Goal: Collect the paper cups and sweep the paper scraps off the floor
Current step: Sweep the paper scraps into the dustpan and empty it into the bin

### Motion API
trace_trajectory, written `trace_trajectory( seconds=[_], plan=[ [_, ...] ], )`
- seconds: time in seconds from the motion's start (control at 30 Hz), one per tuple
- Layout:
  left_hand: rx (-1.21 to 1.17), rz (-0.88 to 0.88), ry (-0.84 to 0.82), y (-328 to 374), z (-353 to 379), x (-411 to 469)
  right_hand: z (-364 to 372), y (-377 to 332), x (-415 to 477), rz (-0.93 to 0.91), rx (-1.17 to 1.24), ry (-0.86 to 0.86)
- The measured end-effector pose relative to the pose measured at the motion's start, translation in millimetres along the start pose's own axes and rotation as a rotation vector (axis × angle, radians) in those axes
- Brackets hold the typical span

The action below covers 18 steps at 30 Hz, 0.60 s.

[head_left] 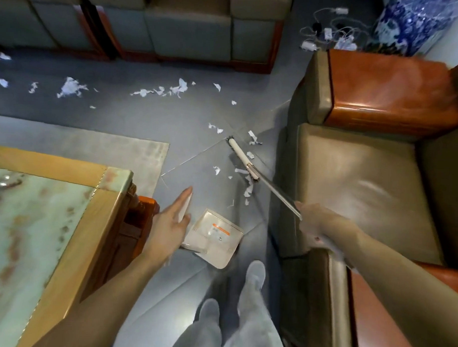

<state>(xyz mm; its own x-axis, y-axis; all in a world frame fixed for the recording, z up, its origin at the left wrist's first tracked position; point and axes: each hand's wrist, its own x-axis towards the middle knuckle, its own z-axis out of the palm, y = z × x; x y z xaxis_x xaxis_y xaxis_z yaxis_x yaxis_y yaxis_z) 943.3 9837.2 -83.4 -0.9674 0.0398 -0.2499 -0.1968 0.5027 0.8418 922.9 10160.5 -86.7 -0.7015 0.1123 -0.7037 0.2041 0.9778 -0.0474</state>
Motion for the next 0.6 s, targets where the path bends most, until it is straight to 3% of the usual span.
trace_trajectory(
  seconds=[0.23,0.6],
  plan=[
    [-0.005,-0.078,0.209,36,28,65,-42,11,99,-0.029,-0.053,-0.098],
    [0.022,-0.09,0.121,61,42,111,-75,43,47,-0.165,0.089,-0.539]
  ],
)
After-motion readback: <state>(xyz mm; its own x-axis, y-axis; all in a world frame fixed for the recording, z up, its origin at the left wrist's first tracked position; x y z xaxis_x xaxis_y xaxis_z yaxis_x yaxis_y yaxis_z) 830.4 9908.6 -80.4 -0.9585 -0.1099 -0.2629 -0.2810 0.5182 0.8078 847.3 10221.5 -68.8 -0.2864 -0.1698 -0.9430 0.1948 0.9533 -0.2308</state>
